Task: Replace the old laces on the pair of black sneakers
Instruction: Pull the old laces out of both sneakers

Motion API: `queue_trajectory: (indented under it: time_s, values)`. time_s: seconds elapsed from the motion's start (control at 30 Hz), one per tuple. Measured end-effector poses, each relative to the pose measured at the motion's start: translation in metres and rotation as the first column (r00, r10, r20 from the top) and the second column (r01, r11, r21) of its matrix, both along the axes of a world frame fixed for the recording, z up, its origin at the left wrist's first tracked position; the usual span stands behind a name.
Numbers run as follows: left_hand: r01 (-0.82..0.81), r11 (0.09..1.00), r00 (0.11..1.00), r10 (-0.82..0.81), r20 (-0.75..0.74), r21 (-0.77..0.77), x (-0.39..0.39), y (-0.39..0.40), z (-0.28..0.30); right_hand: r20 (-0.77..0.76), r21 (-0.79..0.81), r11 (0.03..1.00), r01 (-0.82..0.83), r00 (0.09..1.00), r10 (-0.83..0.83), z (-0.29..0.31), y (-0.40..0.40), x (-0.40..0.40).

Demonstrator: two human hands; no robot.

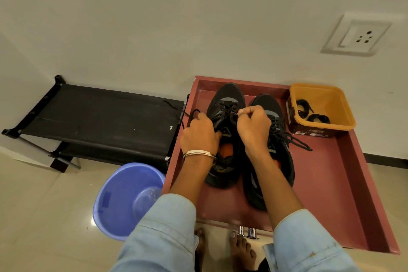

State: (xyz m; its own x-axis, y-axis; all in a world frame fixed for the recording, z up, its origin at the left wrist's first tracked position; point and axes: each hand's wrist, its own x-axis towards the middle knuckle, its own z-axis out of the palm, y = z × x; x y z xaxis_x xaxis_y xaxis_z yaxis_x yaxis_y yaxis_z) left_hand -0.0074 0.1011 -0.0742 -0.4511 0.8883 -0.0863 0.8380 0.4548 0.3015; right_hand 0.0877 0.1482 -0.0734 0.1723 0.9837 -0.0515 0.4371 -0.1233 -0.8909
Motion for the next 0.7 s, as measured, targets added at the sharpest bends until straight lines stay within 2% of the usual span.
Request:
queue_trajectory:
  time_s: [0.1, 0.13, 0.17, 0.23, 0.27, 0.3, 0.37, 0.43, 0.5, 0.53, 0.57, 0.63, 0.7]
  values:
    - [-0.02, 1.0, 1.0, 0.019, 0.014, 0.01, 0.001, 0.0, -0.002, 0.0, 0.068, 0.993, -0.099, 0.995, 0.099, 0.006, 0.0, 0.0]
    - [-0.019, 1.0, 1.0, 0.019, 0.018, 0.011, 0.001, 0.0, -0.002, 0.101, 0.112, 0.977, -0.181, 0.98, 0.17, 0.006, 0.001, -0.001]
    - [-0.018, 1.0, 1.0, 0.017, 0.021, 0.009, 0.001, 0.0, -0.003, 0.283, 0.122, 0.953, -0.279, 0.93, 0.236, 0.004, 0.0, -0.002]
    - [-0.009, 1.0, 1.0, 0.009, 0.025, 0.001, 0.001, 0.0, -0.004, 0.632, 0.044, 0.906, -0.421, 0.714, 0.301, -0.002, -0.003, -0.006]
    - [-0.004, 1.0, 1.0, 0.004, 0.031, -0.002, 0.0, 0.0, -0.004, 0.712, 0.008, 0.899, -0.437, 0.634, 0.301, -0.005, -0.005, -0.007]
    - [0.001, 1.0, 0.999, 0.0, 0.038, -0.006, 0.0, 0.001, -0.005, 0.746, 0.005, 0.902, -0.433, 0.602, 0.285, -0.007, -0.005, -0.007]
    - [0.013, 1.0, 0.999, -0.012, 0.034, -0.011, 0.0, 0.001, -0.005, 0.739, 0.061, 0.913, -0.402, 0.633, 0.23, -0.008, -0.005, -0.007]
    - [0.024, 1.0, 1.0, -0.024, 0.012, -0.017, 0.0, 0.002, -0.005, 0.593, 0.113, 0.939, -0.325, 0.78, 0.199, -0.006, -0.004, -0.006]
    - [0.031, 0.999, 0.999, -0.031, -0.009, -0.021, 0.001, 0.003, -0.006, 0.297, 0.141, 0.97, -0.197, 0.943, 0.148, -0.001, -0.006, -0.007]
    - [0.032, 0.999, 0.999, -0.032, -0.016, -0.019, 0.001, 0.003, -0.007, 0.149, 0.148, 0.983, -0.108, 0.985, 0.086, 0.002, -0.007, -0.007]
    - [0.031, 0.999, 0.999, -0.031, -0.021, -0.017, 0.001, 0.004, -0.007, 0.013, 0.148, 0.989, -0.004, 1.0, 0.003, 0.005, -0.006, -0.007]
    - [0.031, 0.999, 0.999, -0.032, -0.028, -0.023, 0.001, 0.003, -0.007, -0.225, 0.103, 0.976, 0.192, 0.96, -0.165, 0.01, -0.001, -0.003]
    - [0.031, 0.999, 0.999, -0.033, -0.034, -0.033, 0.002, 0.003, -0.006, -0.379, 0.029, 0.964, 0.263, 0.895, -0.233, 0.012, 0.003, 0.0]
